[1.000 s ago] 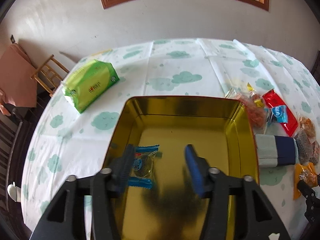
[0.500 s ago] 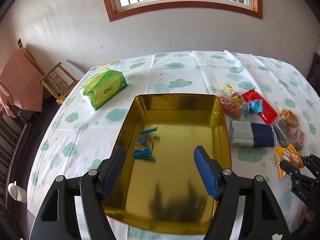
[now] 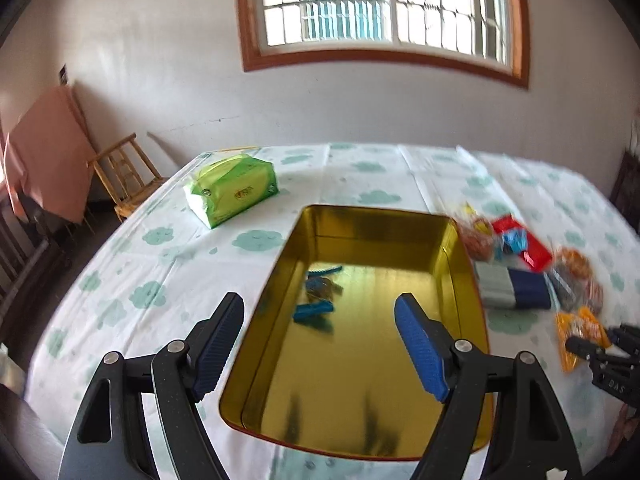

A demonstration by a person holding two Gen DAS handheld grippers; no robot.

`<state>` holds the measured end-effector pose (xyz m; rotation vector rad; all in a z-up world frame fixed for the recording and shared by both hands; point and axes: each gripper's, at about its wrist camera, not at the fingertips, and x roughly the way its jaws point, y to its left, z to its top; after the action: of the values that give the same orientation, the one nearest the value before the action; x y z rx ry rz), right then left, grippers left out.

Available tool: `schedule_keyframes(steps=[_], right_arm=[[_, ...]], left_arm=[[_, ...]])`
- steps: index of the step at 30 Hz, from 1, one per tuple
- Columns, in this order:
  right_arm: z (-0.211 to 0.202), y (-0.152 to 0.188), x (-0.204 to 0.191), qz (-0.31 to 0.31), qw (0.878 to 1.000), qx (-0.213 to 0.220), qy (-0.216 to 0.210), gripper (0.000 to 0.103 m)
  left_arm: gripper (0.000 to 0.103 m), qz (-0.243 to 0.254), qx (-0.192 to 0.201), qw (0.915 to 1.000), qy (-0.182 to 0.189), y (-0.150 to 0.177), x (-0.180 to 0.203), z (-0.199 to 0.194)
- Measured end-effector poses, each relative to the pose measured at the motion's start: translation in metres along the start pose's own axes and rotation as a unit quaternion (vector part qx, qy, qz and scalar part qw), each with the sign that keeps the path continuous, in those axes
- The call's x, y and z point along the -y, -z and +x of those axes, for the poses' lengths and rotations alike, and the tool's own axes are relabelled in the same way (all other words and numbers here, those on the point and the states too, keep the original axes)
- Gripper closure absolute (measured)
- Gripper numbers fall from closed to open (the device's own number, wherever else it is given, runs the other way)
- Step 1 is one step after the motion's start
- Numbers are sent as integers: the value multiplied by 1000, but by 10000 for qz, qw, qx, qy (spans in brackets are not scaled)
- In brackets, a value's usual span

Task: Organize snacks
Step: 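Carry the orange chip bag into the gold tin and release it with the right gripper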

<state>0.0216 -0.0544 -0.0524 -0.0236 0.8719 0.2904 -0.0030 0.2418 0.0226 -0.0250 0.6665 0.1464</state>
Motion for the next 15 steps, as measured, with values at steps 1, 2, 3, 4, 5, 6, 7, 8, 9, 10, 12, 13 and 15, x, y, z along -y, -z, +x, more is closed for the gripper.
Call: schedule_keyframes(steps=[1, 2, 3, 4, 5, 6, 7, 8, 9, 10, 12, 13, 15], right_arm=[[-1, 0, -1, -1, 10000, 11, 3, 64], [-2, -1, -2, -7, 10000, 17, 8, 64], [-4, -2, -3, -12, 10000, 29, 3, 64], [-6, -4, -4, -10, 10000, 47, -2, 64], [-8, -7, -6, -6, 10000, 81, -12, 64], [-10, -8, -7, -13, 9999, 103, -18, 64], [-12, -11, -8, -23, 9999, 127, -23, 64], [-15, -14, -10, -22, 9999, 160, -38, 64], [-17, -18, -12, -10, 9998, 197, -72, 64], [-20, -22, -14, 0, 9997, 226, -105, 64], [-25, -33, -21, -21, 9994, 302, -187, 64], [-27, -38, -26, -53, 9992, 347, -215, 64], [-34, -52, -38, -150, 9983, 456, -323, 64]], left_arm=[[28, -196, 69, 9998, 80, 1, -11, 1], [28, -355, 104, 9992, 125, 3, -20, 2], [28, -521, 103, 9985, 135, 4, -29, 5], [28, -716, 80, 9973, 138, 6, -40, 9], [28, -866, 71, 9961, 158, 8, -49, 11], [28, -1049, 59, 9944, 138, 9, -59, 15], [28, -1157, 40, 9932, 98, 11, -66, 18], [28, -1277, 23, 9918, 66, 12, -74, 21], [28, -1367, 25, 9906, 34, 14, -80, 23], [28, -1474, 48, 9891, -18, 16, -86, 25], [28, -1637, 114, 9864, -106, 18, -96, 27], [28, -1731, 136, 9847, -134, 20, -101, 29], [28, -1908, 144, 9815, -116, 22, -111, 32]])
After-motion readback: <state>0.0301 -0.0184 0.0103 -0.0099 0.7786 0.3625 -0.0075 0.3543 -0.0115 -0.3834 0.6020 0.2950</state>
